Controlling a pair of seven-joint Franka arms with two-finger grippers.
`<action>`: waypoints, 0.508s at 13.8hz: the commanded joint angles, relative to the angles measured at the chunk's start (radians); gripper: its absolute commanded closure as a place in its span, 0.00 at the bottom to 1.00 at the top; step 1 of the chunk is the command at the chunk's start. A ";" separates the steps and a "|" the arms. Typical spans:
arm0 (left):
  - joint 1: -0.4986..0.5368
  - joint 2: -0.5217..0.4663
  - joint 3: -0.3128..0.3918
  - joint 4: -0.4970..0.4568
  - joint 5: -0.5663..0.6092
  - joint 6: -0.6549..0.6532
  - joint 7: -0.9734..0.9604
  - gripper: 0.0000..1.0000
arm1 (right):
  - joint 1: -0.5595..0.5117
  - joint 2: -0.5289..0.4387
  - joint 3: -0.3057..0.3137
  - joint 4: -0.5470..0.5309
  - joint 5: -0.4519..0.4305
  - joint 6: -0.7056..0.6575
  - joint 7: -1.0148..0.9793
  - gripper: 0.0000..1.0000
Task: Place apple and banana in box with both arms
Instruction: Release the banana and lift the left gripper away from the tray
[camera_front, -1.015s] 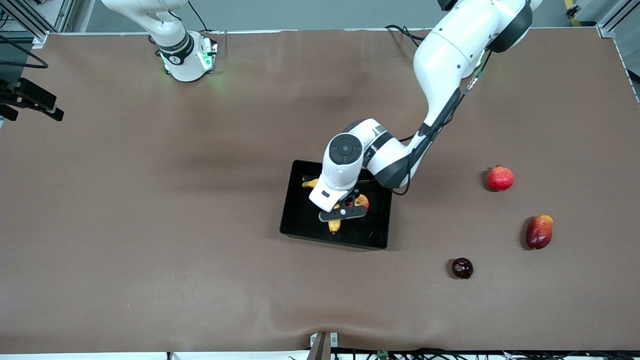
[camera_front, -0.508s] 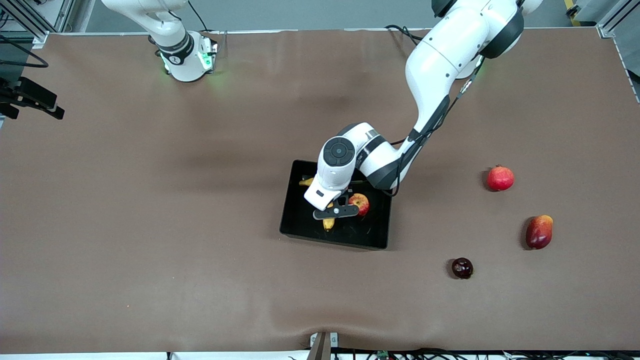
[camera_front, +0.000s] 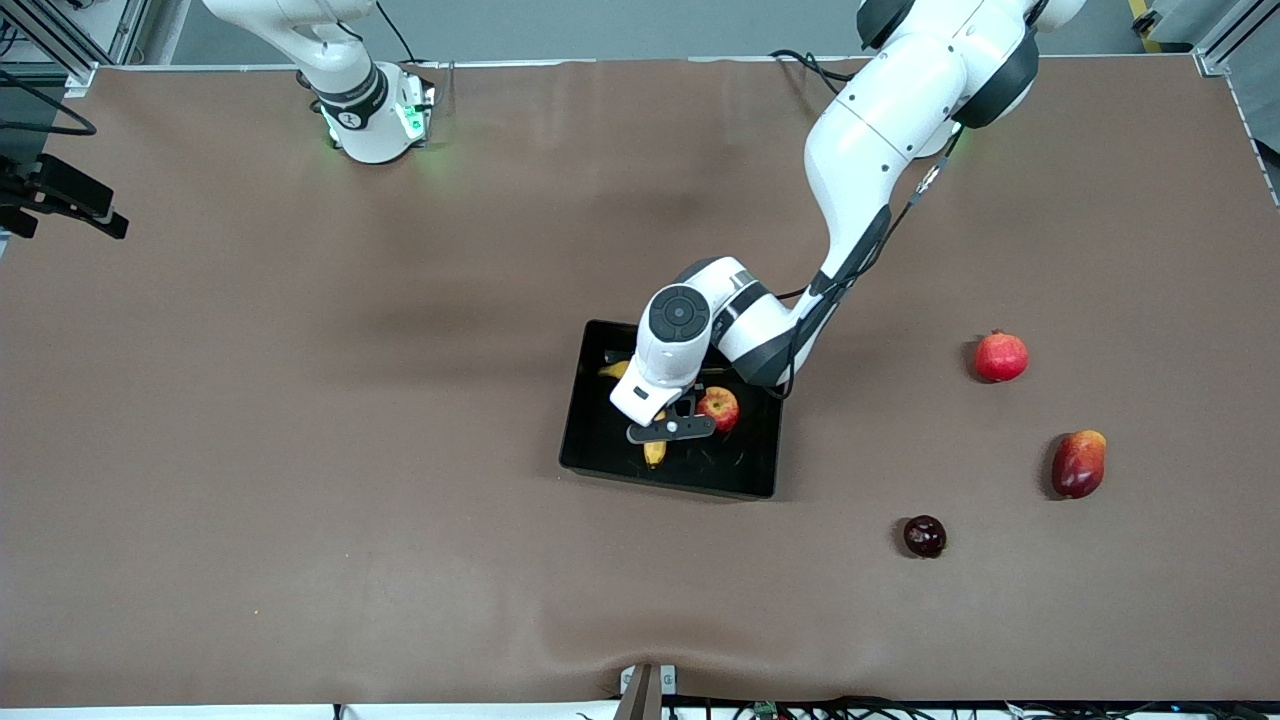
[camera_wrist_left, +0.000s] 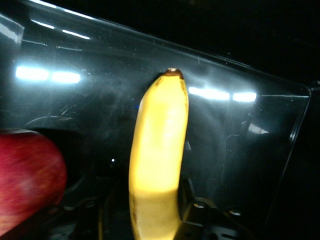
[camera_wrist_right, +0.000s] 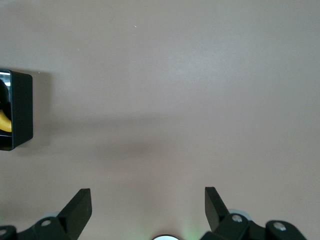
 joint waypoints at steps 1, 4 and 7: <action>-0.007 -0.034 0.017 0.021 0.007 -0.027 0.008 0.00 | 0.002 0.003 -0.001 0.011 -0.006 -0.011 0.002 0.00; 0.022 -0.153 0.022 0.021 0.010 -0.183 0.034 0.00 | -0.001 0.003 -0.001 0.011 -0.008 -0.011 0.002 0.00; 0.143 -0.327 0.014 0.015 -0.002 -0.350 0.170 0.00 | -0.004 0.004 -0.001 0.011 -0.009 -0.010 0.003 0.00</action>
